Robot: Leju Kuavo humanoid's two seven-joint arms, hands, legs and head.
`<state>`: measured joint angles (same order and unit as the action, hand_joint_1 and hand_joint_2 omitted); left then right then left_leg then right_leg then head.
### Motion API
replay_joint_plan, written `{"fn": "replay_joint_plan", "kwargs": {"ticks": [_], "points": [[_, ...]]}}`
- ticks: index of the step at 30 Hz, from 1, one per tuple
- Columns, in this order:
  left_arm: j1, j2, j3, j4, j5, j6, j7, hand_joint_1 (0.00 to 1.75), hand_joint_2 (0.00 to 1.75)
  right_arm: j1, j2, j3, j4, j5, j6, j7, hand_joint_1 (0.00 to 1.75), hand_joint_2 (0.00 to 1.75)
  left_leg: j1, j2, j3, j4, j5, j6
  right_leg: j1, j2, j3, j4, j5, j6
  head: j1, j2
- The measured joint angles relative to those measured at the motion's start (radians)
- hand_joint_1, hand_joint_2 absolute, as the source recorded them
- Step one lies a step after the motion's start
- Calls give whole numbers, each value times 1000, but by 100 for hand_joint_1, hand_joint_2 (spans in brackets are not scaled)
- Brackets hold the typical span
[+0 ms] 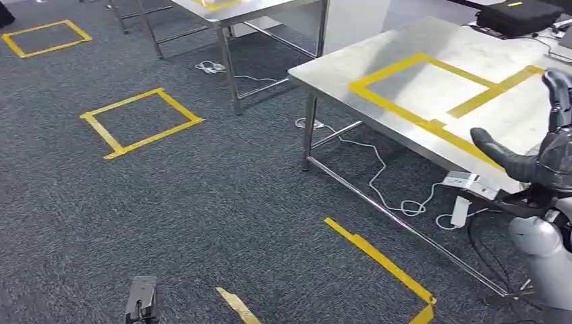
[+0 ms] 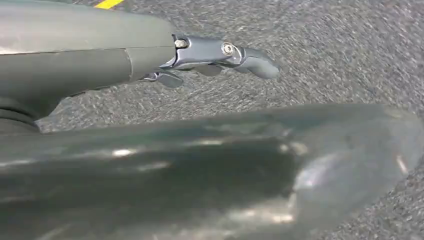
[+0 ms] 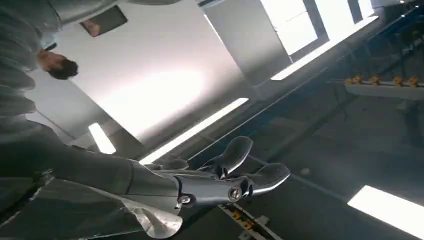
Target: Take the parts from the cabinet and place them on the table.
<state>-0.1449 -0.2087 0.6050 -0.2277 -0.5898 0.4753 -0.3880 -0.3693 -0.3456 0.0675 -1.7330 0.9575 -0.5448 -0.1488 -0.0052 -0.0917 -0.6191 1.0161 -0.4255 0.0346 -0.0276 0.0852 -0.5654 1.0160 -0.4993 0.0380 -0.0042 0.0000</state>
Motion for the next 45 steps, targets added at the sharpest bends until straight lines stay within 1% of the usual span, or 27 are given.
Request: {"fn": "replay_joint_plan", "kwargs": {"ticks": [4, 5, 6, 7, 9, 10, 11, 13, 14, 15, 20, 22, 24, 26, 27, 29, 30, 31, 35, 36, 37, 38, 40, 41, 42, 44, 45], "points": [[2, 2, 0, 0, 0, 0, 0, 0, 0, -19, 0, 23, -12, 16, -3, -4, 0, 175, 8, -42, -16, -2, 14, -29, 7, -31, 6, -13, 8, -11, 0, 0], [2, 3, 1, 0, 0, 0, 0, 0, 0, -24, 0, 29, -16, 16, -3, -4, 0, 175, 8, -18, -18, 7, 5, -32, 0, -48, 11, -21, 14, -20, 0, 0], [0, 3, 1, 0, 0, 0, 0, 0, 0, -26, 0, 33, -18, 18, -3, -4, 0, 175, 2, 32, -31, 39, -21, -38, 2, -60, 13, -22, 13, -26, -5, 0], [-3, 3, 1, 0, 0, 0, 0, 0, 0, -29, 0, 35, -21, 18, -3, -4, 0, 175, 3, 62, -63, 108, -61, -43, 5, -73, 14, -22, 12, -31, -9, 0], [-4, 3, 1, 0, 0, 0, 0, 0, 0, -30, 0, 39, -21, 21, -3, -4, 0, 175, 8, 81, -137, 275, -132, -48, 8, -101, 13, -21, 10, -33, -8, 0], [-3, 3, 2, 0, 0, 0, 0, 0, 0, -32, 0, 43, -21, 27, -3, -4, 0, 175, 9, 82, -156, 320, -143, -50, 9, -113, 13, -21, 10, -33, -8, 0], [-2, 3, 2, 0, -2, 0, 1, 0, 0, -36, 0, 49, -21, 32, -2, -4, 0, 175, 10, 83, -152, 314, -129, -50, 9, -125, 14, -21, 9, -33, -8, 0], [-4, 4, 3, 0, -5, 0, 4, 0, 0, -54, 0, 60, -21, 36, 1, -4, 0, 175, 9, 91, -80, 175, -50, -46, 9, -147, 17, -20, 7, -30, -9, 0], [-5, 4, 3, 0, -6, 0, 5, 0, 0, -66, 0, 63, -21, 37, 1, -4, 0, 175, 8, 109, -30, 81, -11, -41, 9, -157, 21, -20, 4, -28, -8, 0], [-8, 5, 3, 0, -8, 0, 8, 0, 0, -78, 0, 65, -21, 41, 3, -3, 0, 175, -1, 154, 3, 15, -8, -36, 12, -165, 22, -20, 1, -23, -8, 0], [-15, 6, 4, 0, -9, 0, 16, 0, 0, -114, 0, 83, -21, 48, 11, 0, 0, 175, -6, 114, 4, -9, -2, -3, 15, -207, 23, -22, -11, 3, -10, 0], [-21, 7, 4, 0, -9, 0, 16, 0, 0, -122, 0, 88, -21, 47, 11, 0, 0, 175, -1, 95, 4, -11, 0, 6, 12, -123, -17, 63, -67, 4, -3, 0], [-23, 5, 4, 0, -10, 0, 16, 0, 0, -122, -1, 89, -20, 47, 11, 0, 0, 175, -2, 74, 3, -11, 2, 9, 12, -93, -98, 225, -131, 6, 2, 0], [-22, 5, 4, 0, -10, 0, 16, 0, 0, -121, -1, 93, -18, 47, 11, 0, 0, 175, -4, 50, 3, -9, 1, 9, 12, -87, -149, 298, -132, 6, 2, 0], [-22, 5, 4, 0, -10, 0, 16, 0, 0, -122, -1, 95, -17, 47, 11, 0, 0, 175, -4, 38, 3, -7, 1, 9, 12, -87, -141, 265, -97, 4, 2, 0], [-23, 5, 4, 0, -10, 0, 16, 0, 0, -123, -1, 99, -17, 47, 11, 0, 0, 175, -3, 12, 4, -1, 0, 7, 10, -70, -68, 92, 9, 0, 2, 0], [-23, 4, 4, 0, -10, 0, 16, 0, 0, -127, -1, 101, -17, 47, 11, 0, 0, 175, -1, 2, 2, 3, -2, 4, 6, -33, -37, 18, 28, 0, 2, 0], [-25, 4, 4, 0, -10, -2, 16, 0, 0, -130, -1, 103, -16, 47, 11, 0, 0, 175, -7, -7, -8, 8, -3, -1, 2, 1, -17, 1, 15, 1, 0, 0], [-26, 5, 4, 0, -10, -3, 26, 0, 0, -156, -1, 108, -16, 51, 18, 1, 0, 175, 2, -47, -20, 4, 11, -27, 5, -34, -17, -7, 22, -16, 0, 0], [-26, 6, 4, 0, -10, -4, 30, 0, 0, -169, -1, 110, -16, 52, 20, 1, 0, 175, 0, -22, -23, 15, -2, -29, 2, -51, -11, -13, 26, -23, -1, 0], [-30, 5, 3, 0, -11, -4, 31, 0, 0, -177, 0, 110, -16, 53, 22, 2, 0, 175, -4, 24, -40, 53, -27, -35, 3, -60, -7, -17, 25, -26, -12, 0], [-36, 5, 3, 0, -11, -6, 34, 0, 0, -188, 0, 111, -16, 53, 24, 2, 0, 175, -1, 60, -77, 132, -70, -40, 6, -76, -6, -17, 24, -32, -13, 0], [-44, 5, 2, 0, -14, -6, 41, 0, 0, -200, 0, 114, -15, 55, 26, 8, 0, 175, 4, 80, -153, 294, -134, -45, 10, -104, -6, -17, 21, -36, -13, 0], [-45, 5, 1, 0, -18, -6, 44, 0, 0, -204, 0, 117, -15, 56, 26, 14, 0, 175, 6, 82, -168, 328, -138, -46, 11, -117, -6, -17, 21, -37, -14, 0], [-46, 5, 0, 0, -21, -5, 50, 0, 0, -208, 0, 120, -15, 58, 26, 18, 0, 175, 7, 82, -159, 313, -119, -47, 12, -129, -5, -16, 20, -37, -13, 0], [-47, 8, -5, 0, -34, -1, 61, 0, 0, -220, 0, 124, -15, 61, 25, 19, 0, 175, 7, 96, -79, 162, -40, -43, 12, -150, -1, -16, 17, -34, -14, 0], [-49, 11, -10, 0, -40, 1, 67, 0, 0, -226, 0, 126, -15, 61, 24, 19, 0, 175, 5, 127, -27, 69, -4, -37, 14, -160, 3, -16, 14, -32, -14, 0]]}}
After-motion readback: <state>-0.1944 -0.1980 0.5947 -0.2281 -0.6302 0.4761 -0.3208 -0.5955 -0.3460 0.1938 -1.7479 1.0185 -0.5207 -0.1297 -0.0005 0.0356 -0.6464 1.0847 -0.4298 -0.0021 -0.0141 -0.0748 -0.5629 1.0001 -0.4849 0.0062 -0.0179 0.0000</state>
